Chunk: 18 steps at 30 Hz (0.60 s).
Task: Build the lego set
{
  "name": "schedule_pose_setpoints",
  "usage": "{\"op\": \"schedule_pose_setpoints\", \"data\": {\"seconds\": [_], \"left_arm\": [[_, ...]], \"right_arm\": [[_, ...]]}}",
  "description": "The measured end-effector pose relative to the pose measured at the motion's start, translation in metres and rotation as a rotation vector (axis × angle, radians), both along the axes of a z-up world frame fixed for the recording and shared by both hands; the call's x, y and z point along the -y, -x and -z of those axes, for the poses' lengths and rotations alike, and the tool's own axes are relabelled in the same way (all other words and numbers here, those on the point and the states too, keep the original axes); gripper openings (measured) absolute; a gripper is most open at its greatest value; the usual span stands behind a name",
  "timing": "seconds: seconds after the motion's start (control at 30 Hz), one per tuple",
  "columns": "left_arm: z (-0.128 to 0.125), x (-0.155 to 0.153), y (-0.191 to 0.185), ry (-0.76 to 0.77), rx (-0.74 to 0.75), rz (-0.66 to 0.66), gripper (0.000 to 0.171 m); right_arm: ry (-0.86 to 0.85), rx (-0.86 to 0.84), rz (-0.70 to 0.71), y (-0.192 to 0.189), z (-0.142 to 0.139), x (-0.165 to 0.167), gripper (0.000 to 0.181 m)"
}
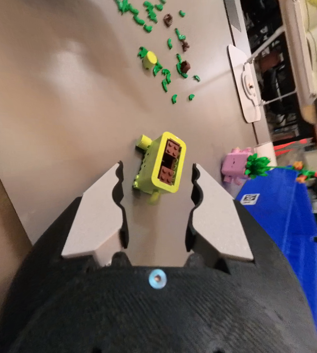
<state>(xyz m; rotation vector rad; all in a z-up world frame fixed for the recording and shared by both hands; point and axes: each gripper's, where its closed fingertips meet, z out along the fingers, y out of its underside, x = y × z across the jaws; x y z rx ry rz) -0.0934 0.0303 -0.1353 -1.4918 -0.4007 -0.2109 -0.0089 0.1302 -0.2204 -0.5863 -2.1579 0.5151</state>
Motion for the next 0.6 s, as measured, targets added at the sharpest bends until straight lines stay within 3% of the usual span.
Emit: {"op": "schedule_pose_setpoints", "data": {"seconds": [0.2,0.27,0.3,0.33,0.4,0.5,0.6], "left_arm": [[-0.002,0.014,0.019,0.015,-0.013,-0.075,0.086],[0.008,0.021,0.030,0.079,0.000,-0.125,0.065],[0.019,0.022,0.034,0.146,0.007,-0.139,0.049],[0.032,0.023,0.038,0.226,0.009,-0.153,0.048],[0.057,0.018,0.033,0.395,-0.006,-0.121,0.048],[0.099,0.011,0.023,0.680,-0.054,-0.085,0.066],[0.118,0.007,0.028,0.828,-0.164,-0.145,0.051]], "right_arm": [[0.197,0.007,0.093,0.001,-0.003,-0.005,0.076],[0.284,-0.025,0.067,0.000,-0.015,0.005,0.073],[0.338,-0.036,0.055,-0.001,-0.021,0.011,0.072],[0.390,-0.043,0.043,-0.001,-0.027,0.017,0.071],[0.450,-0.052,0.026,0.000,-0.035,0.029,0.069],[0.458,-0.061,0.015,0.000,-0.040,0.041,0.066],[0.479,-0.058,-0.012,-0.003,-0.046,0.053,0.065]]}}
